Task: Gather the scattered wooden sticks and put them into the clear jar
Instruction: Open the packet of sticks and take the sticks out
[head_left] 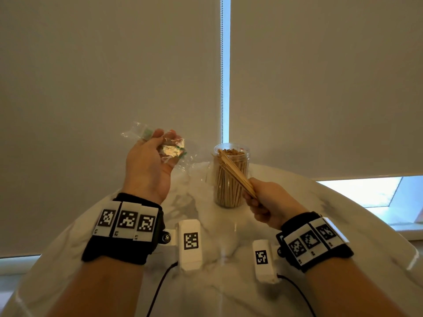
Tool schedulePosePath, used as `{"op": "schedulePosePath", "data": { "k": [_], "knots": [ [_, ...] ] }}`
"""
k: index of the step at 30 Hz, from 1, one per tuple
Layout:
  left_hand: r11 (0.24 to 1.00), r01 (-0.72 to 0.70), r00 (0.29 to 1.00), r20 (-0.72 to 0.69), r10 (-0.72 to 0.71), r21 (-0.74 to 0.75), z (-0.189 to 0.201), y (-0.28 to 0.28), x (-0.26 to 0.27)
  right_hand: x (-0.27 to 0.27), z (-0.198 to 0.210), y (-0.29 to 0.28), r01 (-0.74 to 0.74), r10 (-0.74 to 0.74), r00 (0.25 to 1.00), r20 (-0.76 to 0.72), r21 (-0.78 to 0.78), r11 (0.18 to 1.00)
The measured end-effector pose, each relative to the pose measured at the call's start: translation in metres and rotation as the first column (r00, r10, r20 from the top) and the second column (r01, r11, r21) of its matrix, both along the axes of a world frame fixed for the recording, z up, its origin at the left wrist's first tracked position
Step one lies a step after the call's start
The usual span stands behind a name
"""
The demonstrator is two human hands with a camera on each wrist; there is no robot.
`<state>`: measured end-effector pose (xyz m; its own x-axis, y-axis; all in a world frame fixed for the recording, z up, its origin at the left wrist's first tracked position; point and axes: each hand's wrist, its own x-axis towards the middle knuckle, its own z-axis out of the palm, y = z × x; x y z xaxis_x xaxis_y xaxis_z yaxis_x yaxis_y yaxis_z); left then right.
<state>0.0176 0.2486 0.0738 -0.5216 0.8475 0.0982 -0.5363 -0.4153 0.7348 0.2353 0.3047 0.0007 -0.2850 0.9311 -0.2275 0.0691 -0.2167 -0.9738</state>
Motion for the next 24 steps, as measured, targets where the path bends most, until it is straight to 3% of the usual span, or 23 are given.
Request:
{"op": "schedulePosePath", "data": {
  "k": [4,8,12,18,20,24],
  "knots": [
    [0.983,0.011,1.000,-0.027,-0.016,-0.183,-0.020,0.008,-0.003,0.016,0.004,0.006,0.062,-0.062,0.997,0.043,0.006,0.998],
    [0.906,0.124,0.967,-0.156,-0.202,-0.405,-0.057,0.013,0.008,0.022,0.012,0.008,0.055,-0.055,0.998,-0.001,0.019,0.998],
    [0.811,0.114,0.931,-0.224,-0.289,-0.574,-0.079,0.012,0.024,0.020,0.019,0.004,-0.002,0.003,1.000,-0.027,0.053,0.999],
    [0.668,0.267,0.896,-0.077,-0.438,-0.695,-0.075,0.005,0.050,0.022,0.033,-0.005,0.007,-0.011,0.999,0.036,0.099,0.995],
    [0.686,0.200,0.916,-0.114,-0.384,-0.700,-0.065,0.005,0.049,0.024,0.037,-0.007,0.001,-0.014,0.994,0.104,0.120,0.993],
    [0.813,-0.006,0.972,-0.195,-0.132,-0.582,-0.051,0.014,0.031,0.026,0.043,-0.010,-0.047,-0.016,0.951,0.310,0.197,0.979]
  ]
}}
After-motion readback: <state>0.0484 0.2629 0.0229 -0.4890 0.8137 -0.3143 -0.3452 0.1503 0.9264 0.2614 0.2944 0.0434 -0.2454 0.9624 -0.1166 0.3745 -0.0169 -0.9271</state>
